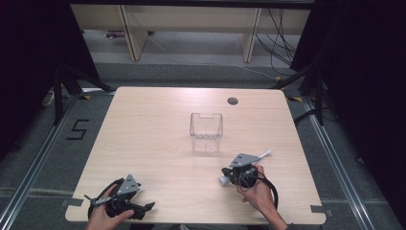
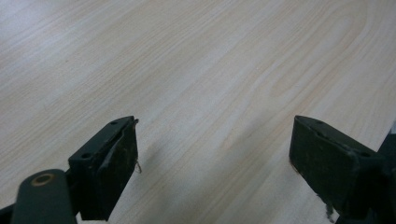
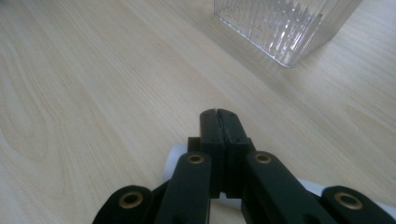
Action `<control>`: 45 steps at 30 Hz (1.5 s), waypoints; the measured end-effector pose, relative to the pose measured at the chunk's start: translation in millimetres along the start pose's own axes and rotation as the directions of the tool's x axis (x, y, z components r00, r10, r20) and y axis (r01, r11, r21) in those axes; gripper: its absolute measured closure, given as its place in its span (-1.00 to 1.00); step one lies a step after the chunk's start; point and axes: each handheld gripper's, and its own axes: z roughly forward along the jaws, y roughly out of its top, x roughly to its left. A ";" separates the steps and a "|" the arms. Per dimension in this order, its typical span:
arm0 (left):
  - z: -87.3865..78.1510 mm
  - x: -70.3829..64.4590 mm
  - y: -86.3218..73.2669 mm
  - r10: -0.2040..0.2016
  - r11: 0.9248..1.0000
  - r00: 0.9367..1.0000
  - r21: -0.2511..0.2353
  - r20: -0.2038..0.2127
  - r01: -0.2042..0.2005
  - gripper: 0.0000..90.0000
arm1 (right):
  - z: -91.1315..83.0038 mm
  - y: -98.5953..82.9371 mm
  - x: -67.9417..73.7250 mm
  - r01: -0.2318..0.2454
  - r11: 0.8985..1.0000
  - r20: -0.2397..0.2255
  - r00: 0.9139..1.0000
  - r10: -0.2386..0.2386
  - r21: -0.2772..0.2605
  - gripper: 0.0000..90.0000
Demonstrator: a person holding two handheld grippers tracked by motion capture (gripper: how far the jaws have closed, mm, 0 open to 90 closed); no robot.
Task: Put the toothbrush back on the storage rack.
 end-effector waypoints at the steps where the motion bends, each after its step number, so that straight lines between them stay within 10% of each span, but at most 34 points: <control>1: -0.1 -0.2 0.1 -0.001 1.000 1.000 -0.003 0.005 0.001 -0.66 | -0.2 -0.1 0.0 0.001 1.000 -0.003 1.000 -0.001 0.001 1.00; 24: 1.5 -0.7 2.2 0.017 1.000 1.000 0.007 0.005 -0.017 -0.66 | 0.7 -13.9 7.9 0.027 0.997 -0.055 0.998 -0.023 0.072 1.00; 45: 7.7 -0.6 9.5 0.027 1.000 0.999 -0.002 0.024 -0.027 -0.66 | -18.9 -32.5 -5.4 -0.066 0.996 -0.008 0.998 0.067 0.065 1.00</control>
